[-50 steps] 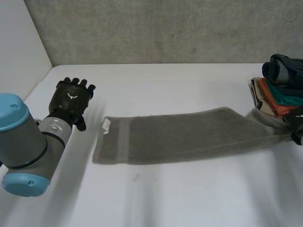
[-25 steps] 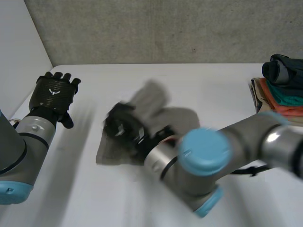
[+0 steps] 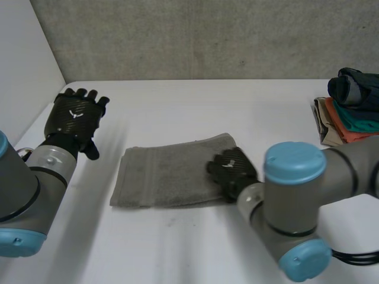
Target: Fold the laundry.
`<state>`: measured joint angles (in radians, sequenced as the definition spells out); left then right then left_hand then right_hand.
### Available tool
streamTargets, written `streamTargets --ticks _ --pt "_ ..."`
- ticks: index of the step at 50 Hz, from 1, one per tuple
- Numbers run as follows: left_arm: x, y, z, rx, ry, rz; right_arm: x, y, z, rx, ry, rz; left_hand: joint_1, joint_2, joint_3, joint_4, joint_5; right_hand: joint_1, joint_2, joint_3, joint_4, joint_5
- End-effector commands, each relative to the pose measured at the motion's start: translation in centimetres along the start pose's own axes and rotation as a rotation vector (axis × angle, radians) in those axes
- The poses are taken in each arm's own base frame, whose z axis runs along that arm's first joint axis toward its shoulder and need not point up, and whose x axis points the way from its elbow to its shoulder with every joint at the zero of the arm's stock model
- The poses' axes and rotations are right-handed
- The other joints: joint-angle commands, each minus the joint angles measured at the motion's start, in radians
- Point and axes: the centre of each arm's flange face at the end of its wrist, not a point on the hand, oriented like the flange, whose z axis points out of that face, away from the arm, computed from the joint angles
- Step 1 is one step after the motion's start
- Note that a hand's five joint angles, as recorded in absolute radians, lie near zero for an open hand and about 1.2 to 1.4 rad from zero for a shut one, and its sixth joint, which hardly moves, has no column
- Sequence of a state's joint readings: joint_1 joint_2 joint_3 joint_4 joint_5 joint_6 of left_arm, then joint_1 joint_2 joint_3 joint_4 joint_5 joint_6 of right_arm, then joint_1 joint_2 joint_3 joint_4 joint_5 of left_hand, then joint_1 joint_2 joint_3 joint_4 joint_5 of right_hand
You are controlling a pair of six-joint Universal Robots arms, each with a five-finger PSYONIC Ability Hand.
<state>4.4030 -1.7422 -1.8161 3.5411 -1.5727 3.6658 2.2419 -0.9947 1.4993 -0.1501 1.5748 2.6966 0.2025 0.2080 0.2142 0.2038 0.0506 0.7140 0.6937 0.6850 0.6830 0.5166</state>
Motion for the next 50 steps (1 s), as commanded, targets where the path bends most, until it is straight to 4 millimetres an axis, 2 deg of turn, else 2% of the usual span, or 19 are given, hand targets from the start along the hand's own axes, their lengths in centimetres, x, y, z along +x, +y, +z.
streamTargets --ticks 1,3,7,8,11,12,14,15,19,21,22,24,28,29,30,34,38,44,50 --pt "0.8 -0.1 -0.4 0.002 0.027 0.001 4.2 3.1 0.4 -0.125 0.130 -0.136 -0.028 -0.033 -0.040 -0.029 -0.051 0.682 0.703 0.711 0.713 0.705" --pt "0.8 -0.1 -0.4 0.003 0.026 0.001 4.8 2.8 0.8 -0.110 0.177 -0.190 -0.028 -0.033 -0.040 -0.029 -0.051 0.682 0.703 0.711 0.713 0.705" --pt "0.8 -0.4 -0.5 0.012 0.024 0.002 5.4 0.1 1.6 0.000 0.265 -0.308 -0.028 -0.033 -0.040 -0.029 -0.051 0.682 0.703 0.711 0.713 0.705" --pt "0.7 -0.5 -0.5 0.014 0.023 0.002 4.4 -2.0 1.6 0.078 0.267 -0.343 -0.028 -0.033 -0.040 -0.029 -0.051 0.682 0.703 0.711 0.713 0.705" --pt "0.5 -0.9 -0.6 0.028 0.015 0.002 1.3 -5.0 1.1 0.210 0.221 -0.394 -0.028 -0.033 -0.040 -0.029 -0.051 0.682 0.703 0.711 0.713 0.705" --pt "0.3 -1.0 -0.6 0.031 0.010 0.002 -1.4 -6.4 0.7 0.298 0.160 -0.413 -0.028 -0.033 -0.040 -0.029 -0.051 0.682 0.703 0.711 0.713 0.705" --pt "-0.1 -1.3 -0.7 0.036 -0.002 0.000 -4.2 -6.6 0.4 0.361 0.079 -0.430 -0.028 -0.033 -0.040 -0.029 -0.051 0.682 0.703 0.711 0.713 0.705" --pt "-0.2 -1.3 -0.7 0.035 -0.007 -0.001 -7.2 -6.5 -0.1 0.420 -0.020 -0.459 -0.028 -0.033 -0.040 -0.029 -0.051 0.682 0.703 0.711 0.713 0.705" --pt "-0.4 -1.3 -0.7 0.032 -0.014 -0.003 -11.6 -4.1 -1.0 0.476 -0.248 -0.505 -0.028 -0.033 -0.040 -0.029 -0.051 0.682 0.703 0.711 0.713 0.705" --pt "-0.4 -1.3 -0.8 0.031 -0.015 -0.003 -12.3 -3.4 -1.0 0.481 -0.301 -0.506 -0.028 -0.033 -0.040 -0.029 -0.051 0.654 0.675 0.683 0.685 0.677" --pt "-0.3 -1.3 -0.8 0.032 -0.014 -0.003 -12.5 -3.1 -1.2 0.480 -0.320 -0.499 -0.028 -0.033 -0.040 -0.029 -0.051 0.084 0.105 0.113 0.115 0.107" --pt "-0.2 -1.5 -0.8 0.036 -0.012 -0.008 -12.4 -3.1 -1.4 0.472 -0.323 -0.487 -0.024 -0.030 -0.036 -0.026 -0.047 -0.532 -0.512 -0.503 -0.501 -0.509" --pt "-0.1 -1.8 -0.8 0.045 -0.008 -0.061 -10.8 -3.7 -1.2 0.447 -0.304 -0.356 -0.018 -0.024 -0.030 -0.020 -0.041 -0.540 -0.519 -0.510 -0.509 -0.517" --pt "-0.1 -1.9 -0.8 0.051 -0.007 -0.077 -9.7 -3.9 -0.8 0.437 -0.280 -0.307 -0.018 -0.024 -0.030 -0.020 -0.041 -0.540 -0.519 -0.510 -0.509 -0.517" --pt "-0.1 -2.2 -0.7 0.059 -0.007 -0.092 -6.7 -4.7 -0.2 0.418 -0.218 -0.189 -0.018 -0.024 -0.030 -0.020 -0.041 -0.540 -0.519 -0.510 -0.509 -0.517" --pt "0.7 -3.8 -0.6 0.106 0.024 -0.176 0.3 -5.7 0.8 0.373 -0.057 0.120 -0.012 -0.018 -0.024 -0.014 -0.035 -0.540 -0.519 -0.510 -0.509 -0.517" --pt "2.8 -4.9 -1.1 0.121 0.099 -0.228 2.9 -5.6 0.5 0.294 -0.021 0.306 -0.001 -0.006 -0.012 -0.002 -0.023 -0.540 -0.519 -0.510 -0.509 -0.517" --pt "8.7 -5.1 -2.1 0.060 0.268 -0.262 3.1 -5.4 1.0 0.179 -0.050 0.334 -0.001 -0.006 -0.012 -0.002 -0.023 -0.540 -0.519 -0.510 -0.509 -0.517" --pt "10.4 -0.4 -1.2 -0.174 0.190 -0.252 1.8 -3.3 3.4 0.035 -0.118 0.354 -0.004 -0.009 -0.015 -0.005 -0.026 -0.540 -0.519 -0.510 -0.509 -0.517"
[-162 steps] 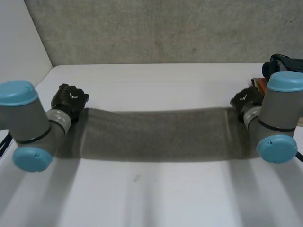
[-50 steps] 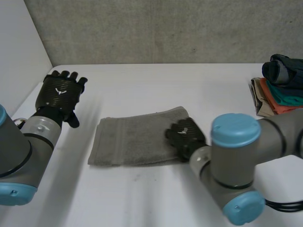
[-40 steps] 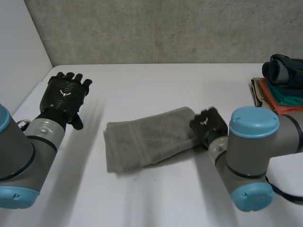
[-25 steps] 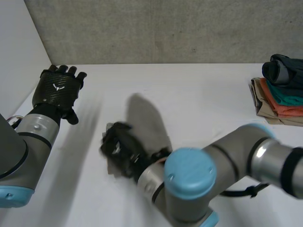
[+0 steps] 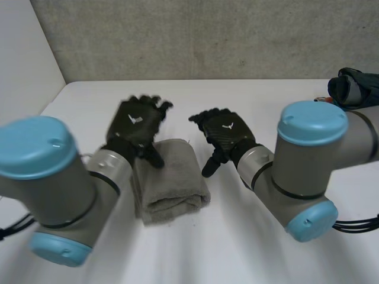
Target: Fold the laundry.
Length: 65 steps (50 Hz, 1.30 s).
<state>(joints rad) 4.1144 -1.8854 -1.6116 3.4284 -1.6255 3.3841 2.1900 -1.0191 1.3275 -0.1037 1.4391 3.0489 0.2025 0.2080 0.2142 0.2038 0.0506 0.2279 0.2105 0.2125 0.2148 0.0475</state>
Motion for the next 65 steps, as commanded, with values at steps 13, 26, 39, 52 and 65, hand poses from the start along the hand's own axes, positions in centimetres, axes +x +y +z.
streamTargets --ticks 13,26,39,52,65 --pt "0.0 8.8 -0.4 -0.416 -0.127 0.045 -1.7 5.8 3.8 -0.280 -0.140 0.016 -0.007 -0.012 -0.018 -0.008 -0.029 -0.053 -0.036 -0.038 -0.040 -0.047" --pt "-2.6 2.8 1.0 -0.225 -0.111 0.164 -1.4 1.6 1.7 -0.175 -0.016 -0.276 -0.028 -0.033 -0.040 -0.029 -0.051 -0.053 -0.036 -0.038 -0.040 -0.047" --pt "-2.3 -3.3 0.7 -0.004 0.318 0.027 -8.6 5.6 -2.2 -0.051 -0.142 -0.469 -0.028 -0.033 -0.040 -0.029 -0.051 -0.053 -0.036 -0.038 -0.040 -0.047" --pt "-1.5 -4.0 0.5 0.003 0.442 -0.048 -10.1 8.0 0.2 0.030 -0.140 -0.489 -0.027 -0.033 -0.039 -0.028 -0.050 -0.053 -0.036 -0.038 -0.040 -0.047" --pt "-1.6 -3.7 0.6 -0.004 0.442 -0.052 -10.3 7.6 2.1 0.119 -0.117 -0.485 -0.027 -0.033 -0.039 -0.028 -0.050 0.362 0.379 0.377 0.375 0.368"
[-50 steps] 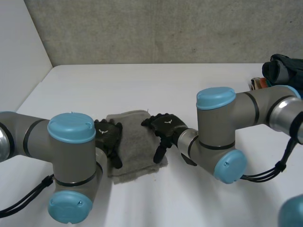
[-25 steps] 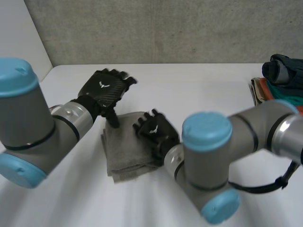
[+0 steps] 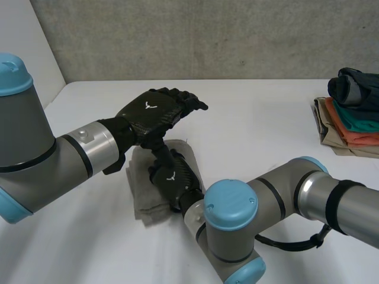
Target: Fold the laundry.
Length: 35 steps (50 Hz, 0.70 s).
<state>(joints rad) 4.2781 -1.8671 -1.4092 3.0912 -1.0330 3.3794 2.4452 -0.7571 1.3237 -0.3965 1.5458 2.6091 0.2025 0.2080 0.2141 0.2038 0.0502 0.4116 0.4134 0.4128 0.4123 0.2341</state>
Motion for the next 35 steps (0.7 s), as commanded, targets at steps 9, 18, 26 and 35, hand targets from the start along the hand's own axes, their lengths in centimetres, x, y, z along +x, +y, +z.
streamTargets --ticks 9,18,26,35 --pt "-0.1 0.2 0.0 -0.005 -0.001 -0.003 0.0 0.2 1.8 0.040 0.029 0.001 -0.027 -0.033 -0.039 -0.028 -0.049 0.394 0.392 0.393 0.393 0.397" --pt "-0.3 -0.2 0.0 0.006 -0.009 0.003 4.1 -0.4 3.4 0.046 0.176 0.015 -0.024 -0.030 -0.036 -0.026 -0.046 0.985 0.983 0.983 0.984 0.988" --pt "-1.6 -2.3 -0.7 0.064 -0.054 0.029 13.6 -3.9 3.2 0.153 0.389 0.017 -0.021 -0.027 -0.033 -0.023 -0.044 0.985 0.983 0.983 0.984 0.988" --pt "-1.8 -4.7 -1.5 0.130 -0.069 0.020 26.1 -8.5 0.6 0.376 0.676 -0.059 -0.021 -0.027 -0.033 -0.023 -0.043 0.985 0.983 0.983 0.984 0.988"
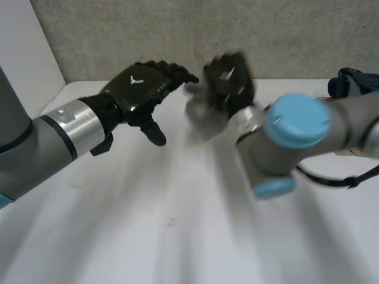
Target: Fold the laundry.
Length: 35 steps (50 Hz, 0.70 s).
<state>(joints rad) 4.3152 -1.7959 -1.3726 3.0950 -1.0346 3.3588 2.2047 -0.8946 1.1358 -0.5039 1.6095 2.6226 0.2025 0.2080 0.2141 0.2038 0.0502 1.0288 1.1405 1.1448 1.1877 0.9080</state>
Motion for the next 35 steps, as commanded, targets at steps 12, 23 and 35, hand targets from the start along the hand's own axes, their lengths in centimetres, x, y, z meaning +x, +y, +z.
streamTargets --ticks 12,23,35 --pt "0.5 -1.7 -0.5 0.044 0.006 -0.032 27.4 2.4 2.8 0.223 0.362 -0.121 -0.021 -0.027 -0.033 -0.023 -0.043 0.367 0.256 0.251 0.209 0.314" --pt "1.9 -1.7 -0.5 0.043 0.046 -0.034 35.5 15.4 -1.9 0.105 0.246 0.096 -0.024 -0.030 -0.036 -0.026 -0.046 0.367 0.256 0.251 0.209 0.314" --pt "2.3 -1.0 -0.6 0.023 0.053 -0.043 38.0 22.5 -8.3 0.017 0.165 0.088 -0.021 -0.027 -0.033 -0.023 -0.043 0.367 0.256 0.251 0.209 0.314"
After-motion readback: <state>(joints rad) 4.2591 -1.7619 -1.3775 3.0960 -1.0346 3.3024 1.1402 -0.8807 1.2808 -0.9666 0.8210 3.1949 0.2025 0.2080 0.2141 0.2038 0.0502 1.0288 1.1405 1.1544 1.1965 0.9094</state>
